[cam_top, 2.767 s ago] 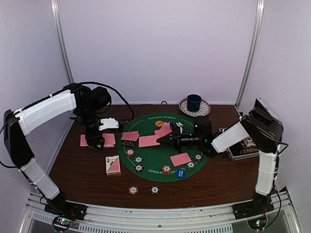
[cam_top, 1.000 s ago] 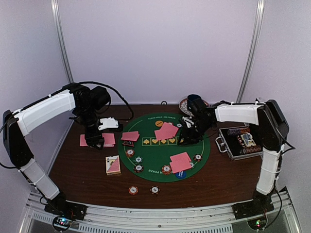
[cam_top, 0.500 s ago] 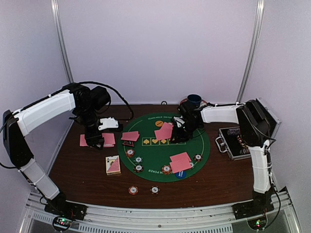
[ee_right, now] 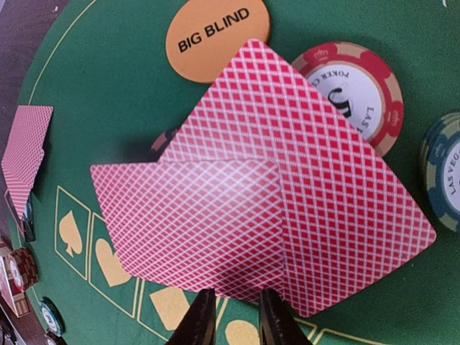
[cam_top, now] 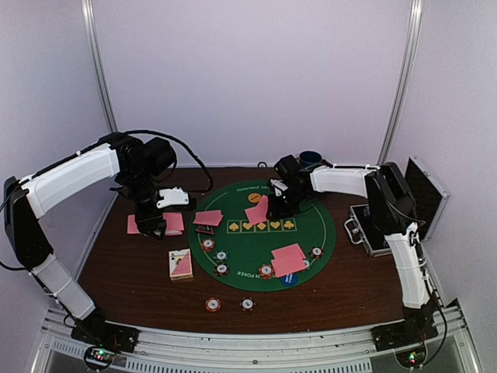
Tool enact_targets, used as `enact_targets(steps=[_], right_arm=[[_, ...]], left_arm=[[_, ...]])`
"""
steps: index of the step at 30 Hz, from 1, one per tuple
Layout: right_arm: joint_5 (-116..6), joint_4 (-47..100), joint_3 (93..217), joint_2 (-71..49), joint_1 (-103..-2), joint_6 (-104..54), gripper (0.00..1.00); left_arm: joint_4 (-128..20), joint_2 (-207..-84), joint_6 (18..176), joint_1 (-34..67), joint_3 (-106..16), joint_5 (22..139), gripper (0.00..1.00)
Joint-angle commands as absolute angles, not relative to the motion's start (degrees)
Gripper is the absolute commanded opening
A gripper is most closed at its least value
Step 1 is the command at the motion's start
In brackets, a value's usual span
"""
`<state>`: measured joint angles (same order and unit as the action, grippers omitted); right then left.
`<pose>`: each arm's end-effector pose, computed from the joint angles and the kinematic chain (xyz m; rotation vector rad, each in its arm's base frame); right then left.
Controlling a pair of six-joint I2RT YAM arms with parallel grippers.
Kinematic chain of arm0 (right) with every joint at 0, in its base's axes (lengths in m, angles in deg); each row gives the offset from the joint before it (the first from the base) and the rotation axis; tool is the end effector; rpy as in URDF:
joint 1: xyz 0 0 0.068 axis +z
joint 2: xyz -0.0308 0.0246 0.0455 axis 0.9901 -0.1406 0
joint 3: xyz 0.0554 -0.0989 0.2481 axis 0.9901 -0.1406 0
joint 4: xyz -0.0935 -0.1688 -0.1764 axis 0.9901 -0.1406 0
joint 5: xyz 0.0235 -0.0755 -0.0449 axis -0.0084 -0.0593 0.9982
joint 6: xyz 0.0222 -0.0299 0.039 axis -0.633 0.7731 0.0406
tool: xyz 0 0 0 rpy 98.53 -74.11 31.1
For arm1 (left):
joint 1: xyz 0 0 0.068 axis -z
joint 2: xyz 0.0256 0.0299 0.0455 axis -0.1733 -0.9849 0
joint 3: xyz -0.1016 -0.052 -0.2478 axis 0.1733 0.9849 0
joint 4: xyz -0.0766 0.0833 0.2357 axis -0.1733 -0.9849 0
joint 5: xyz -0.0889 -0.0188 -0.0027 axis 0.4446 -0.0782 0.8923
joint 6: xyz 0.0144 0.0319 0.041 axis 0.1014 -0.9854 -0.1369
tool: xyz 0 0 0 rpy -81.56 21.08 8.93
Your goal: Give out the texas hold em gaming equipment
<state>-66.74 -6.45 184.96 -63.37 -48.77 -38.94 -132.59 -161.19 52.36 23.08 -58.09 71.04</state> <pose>0.4101 0.2821 0.1497 -0.4181 2.7258 0.7376 0.2439 -0.1579 0.3029 1.6436 2.5228 0.0344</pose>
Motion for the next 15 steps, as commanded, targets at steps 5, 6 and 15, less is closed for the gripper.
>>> enact_targets(steps=[5, 6, 15], right_arm=[[-64.04, -7.57, 190.04, -67.54, -48.43, -41.13, 0.25], [-64.06, -7.74, 190.76, -67.82, -48.43, -41.25, 0.25], [-64.22, -10.18, 197.39, -72.11, -48.47, -42.0, 0.25]], left_arm=[[-132.34, -159.43, 51.54, 23.16, -57.96, 71.1, 0.0], [-132.32, -159.46, 51.54, 23.16, -58.04, 71.11, 0.0], [-132.34, -159.18, 51.5, 23.16, -57.83, 71.03, 0.0]])
